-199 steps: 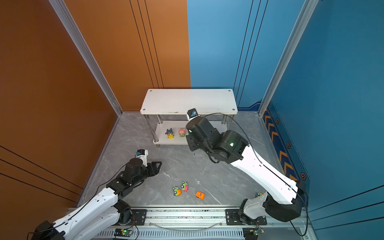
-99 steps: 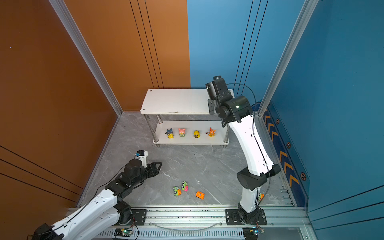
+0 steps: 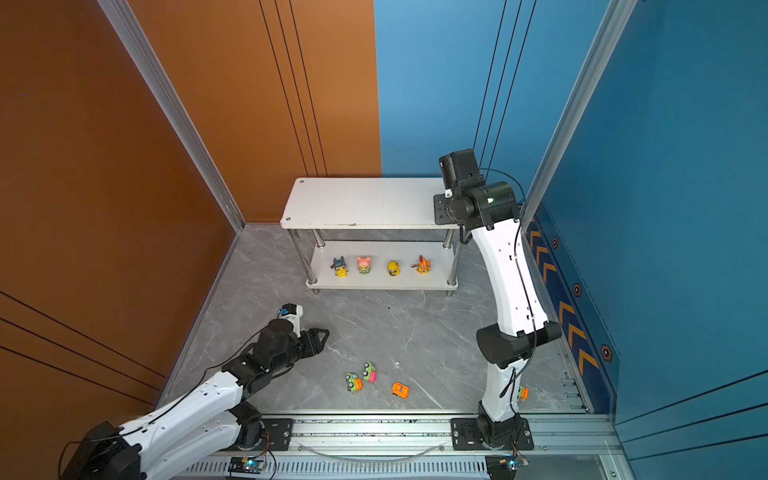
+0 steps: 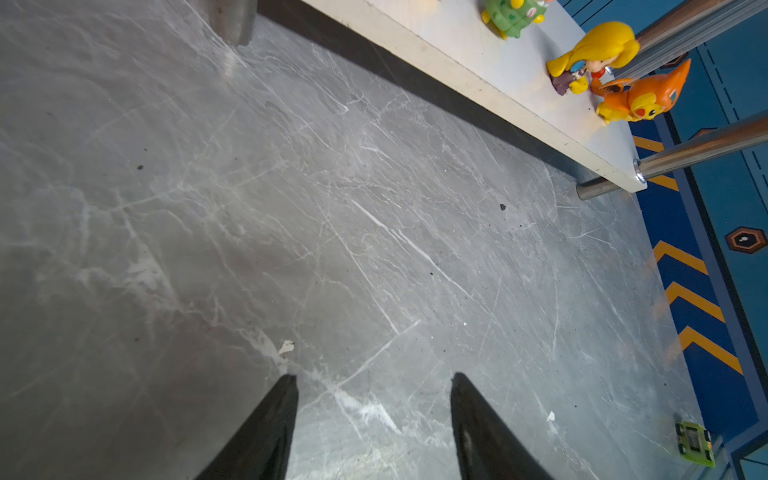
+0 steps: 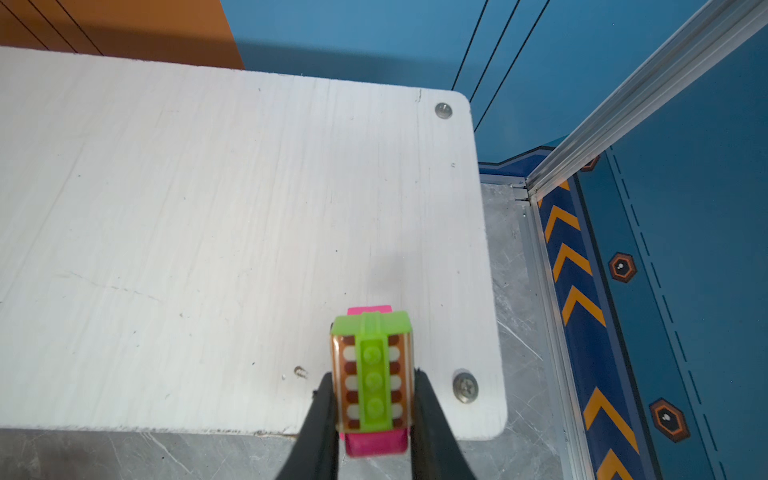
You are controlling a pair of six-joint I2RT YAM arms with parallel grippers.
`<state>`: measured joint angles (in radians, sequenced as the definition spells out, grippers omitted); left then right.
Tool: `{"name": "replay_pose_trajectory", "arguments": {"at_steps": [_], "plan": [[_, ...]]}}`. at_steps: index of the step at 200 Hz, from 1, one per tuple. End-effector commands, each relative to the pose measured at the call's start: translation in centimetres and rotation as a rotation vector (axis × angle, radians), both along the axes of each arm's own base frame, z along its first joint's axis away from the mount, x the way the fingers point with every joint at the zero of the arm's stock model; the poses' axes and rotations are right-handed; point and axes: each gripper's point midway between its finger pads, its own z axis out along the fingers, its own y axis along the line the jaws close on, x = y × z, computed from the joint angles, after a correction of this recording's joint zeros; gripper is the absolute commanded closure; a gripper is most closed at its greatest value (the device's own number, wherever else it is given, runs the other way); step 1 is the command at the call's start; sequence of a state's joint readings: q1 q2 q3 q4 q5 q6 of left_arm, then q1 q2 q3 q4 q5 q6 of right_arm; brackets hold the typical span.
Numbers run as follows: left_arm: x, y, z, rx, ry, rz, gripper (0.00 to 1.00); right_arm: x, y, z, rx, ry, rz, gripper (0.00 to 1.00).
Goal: Place and organize the plastic toys onto the shelf
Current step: 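Lower the pink truck onto the top shelf corner and open the right gripper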
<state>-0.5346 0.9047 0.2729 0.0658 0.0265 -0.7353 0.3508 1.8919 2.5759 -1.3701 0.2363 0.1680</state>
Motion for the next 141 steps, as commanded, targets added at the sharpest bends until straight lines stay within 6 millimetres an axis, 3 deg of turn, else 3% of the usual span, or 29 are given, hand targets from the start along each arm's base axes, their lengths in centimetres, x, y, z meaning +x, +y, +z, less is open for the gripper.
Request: {"name": "replay_pose_trajectory", "arguments": {"at_steps": [1,32,51,84,141], "plan": [[0.4,-0.4,0.3,-0.005,-0.019,0.009,0.4,0.1,0.6,-0.8,0.031,0.036,0.031,0.93],[0.3,-0.9,0.0,0.009,-0.013,-0.005,0.4,0.8,0.5,-1.3,0.048,0.045,0.025,0.89],[0.4,-0.9,-0.1,0.016,-0.011,-0.004,0.4,1.0,0.3,-1.5,0.047,0.049,0.013,0.8],[0.5,-1.0,-0.2,0.024,-0.01,-0.006,0.39,1.2,-0.2,-1.8,0.042,0.054,-0.004,0.74],[0.3,-1.2,-0.1,0.026,-0.012,-0.016,0.39,0.8,-0.3,-0.3,0.066,0.009,-0.013,0.48]]}}
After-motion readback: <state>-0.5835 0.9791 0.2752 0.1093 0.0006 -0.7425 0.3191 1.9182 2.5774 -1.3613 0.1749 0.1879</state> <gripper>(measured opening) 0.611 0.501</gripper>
